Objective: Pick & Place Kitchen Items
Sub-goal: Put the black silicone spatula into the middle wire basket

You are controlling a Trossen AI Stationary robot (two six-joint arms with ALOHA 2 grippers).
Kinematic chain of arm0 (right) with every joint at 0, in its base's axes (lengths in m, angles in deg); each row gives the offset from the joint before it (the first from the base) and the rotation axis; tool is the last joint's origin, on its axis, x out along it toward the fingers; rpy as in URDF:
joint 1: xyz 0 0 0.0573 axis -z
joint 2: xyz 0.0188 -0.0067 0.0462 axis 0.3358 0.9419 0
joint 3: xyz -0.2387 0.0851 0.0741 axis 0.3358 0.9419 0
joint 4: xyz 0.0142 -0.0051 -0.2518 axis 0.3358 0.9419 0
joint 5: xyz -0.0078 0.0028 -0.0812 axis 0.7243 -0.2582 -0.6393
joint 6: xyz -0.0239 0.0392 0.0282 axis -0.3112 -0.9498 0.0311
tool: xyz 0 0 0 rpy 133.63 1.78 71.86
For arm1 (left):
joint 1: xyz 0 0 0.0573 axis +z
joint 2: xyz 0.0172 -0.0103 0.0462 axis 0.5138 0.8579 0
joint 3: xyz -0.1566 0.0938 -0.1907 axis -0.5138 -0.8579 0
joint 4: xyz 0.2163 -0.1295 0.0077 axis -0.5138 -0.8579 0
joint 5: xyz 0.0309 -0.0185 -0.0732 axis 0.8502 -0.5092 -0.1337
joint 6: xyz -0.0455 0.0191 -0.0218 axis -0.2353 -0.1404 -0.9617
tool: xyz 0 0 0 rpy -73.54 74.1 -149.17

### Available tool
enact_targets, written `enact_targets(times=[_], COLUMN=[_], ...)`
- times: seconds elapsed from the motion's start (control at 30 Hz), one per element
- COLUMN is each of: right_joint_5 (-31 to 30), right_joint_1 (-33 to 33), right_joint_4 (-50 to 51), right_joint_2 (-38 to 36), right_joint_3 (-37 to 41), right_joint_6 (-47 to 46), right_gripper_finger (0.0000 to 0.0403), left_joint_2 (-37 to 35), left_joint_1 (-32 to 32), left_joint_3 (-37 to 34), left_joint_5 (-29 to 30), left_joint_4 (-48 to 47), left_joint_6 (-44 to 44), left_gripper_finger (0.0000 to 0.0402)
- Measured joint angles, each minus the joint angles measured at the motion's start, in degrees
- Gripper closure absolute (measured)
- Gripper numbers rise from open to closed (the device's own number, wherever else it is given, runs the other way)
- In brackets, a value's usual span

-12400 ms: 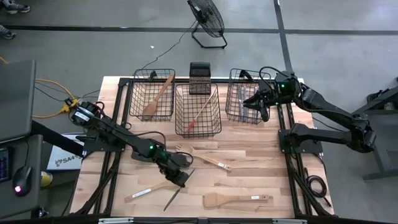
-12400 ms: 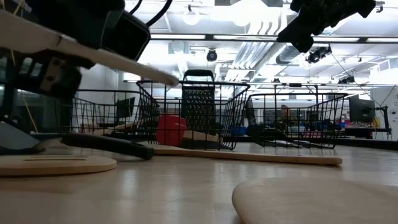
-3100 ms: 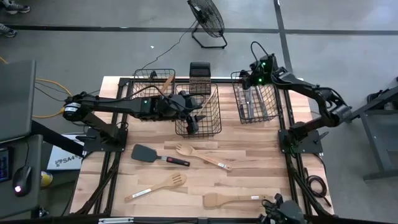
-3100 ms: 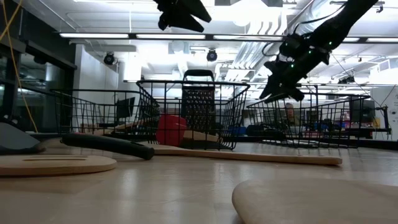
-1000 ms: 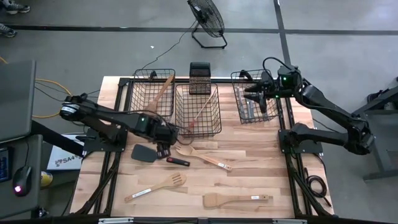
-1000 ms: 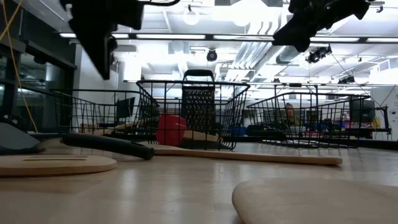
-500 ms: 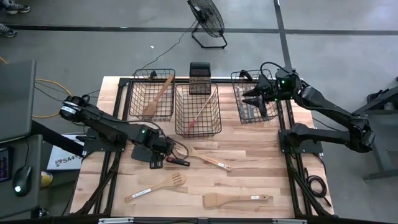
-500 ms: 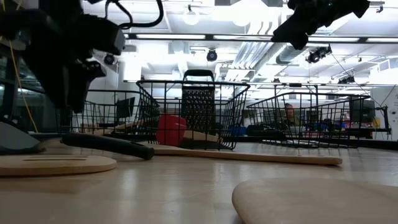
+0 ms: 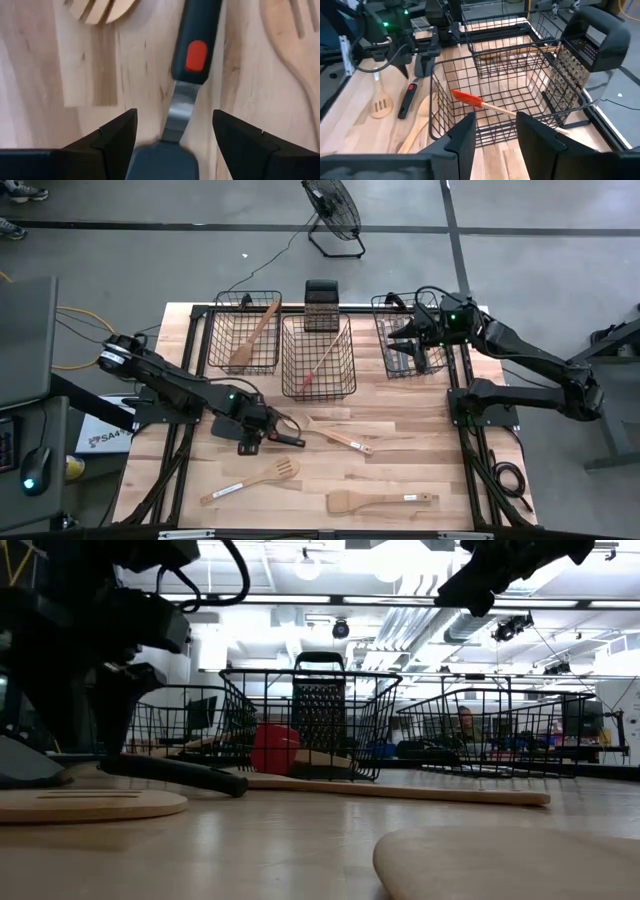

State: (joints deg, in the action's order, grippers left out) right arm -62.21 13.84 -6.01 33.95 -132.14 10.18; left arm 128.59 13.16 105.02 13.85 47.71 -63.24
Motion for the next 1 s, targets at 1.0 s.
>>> enact_targets(times=[1.0], right_joint_5=[-1.53], right_joint_1=[-0.25], right_joint_4=[1.31], right_joint_2=[0.02], right_joint_3=[0.00], right_joint_6=[-0.67], right_gripper_finger=[0.0270], left_joint_2=[8.43], left_joint_1=[0.03], left_joint_3=[0.13], left_joint_5=[1.25], left_joint_4=[1.98], left_joint_6=[8.31], left_gripper_finger=[0.0207])
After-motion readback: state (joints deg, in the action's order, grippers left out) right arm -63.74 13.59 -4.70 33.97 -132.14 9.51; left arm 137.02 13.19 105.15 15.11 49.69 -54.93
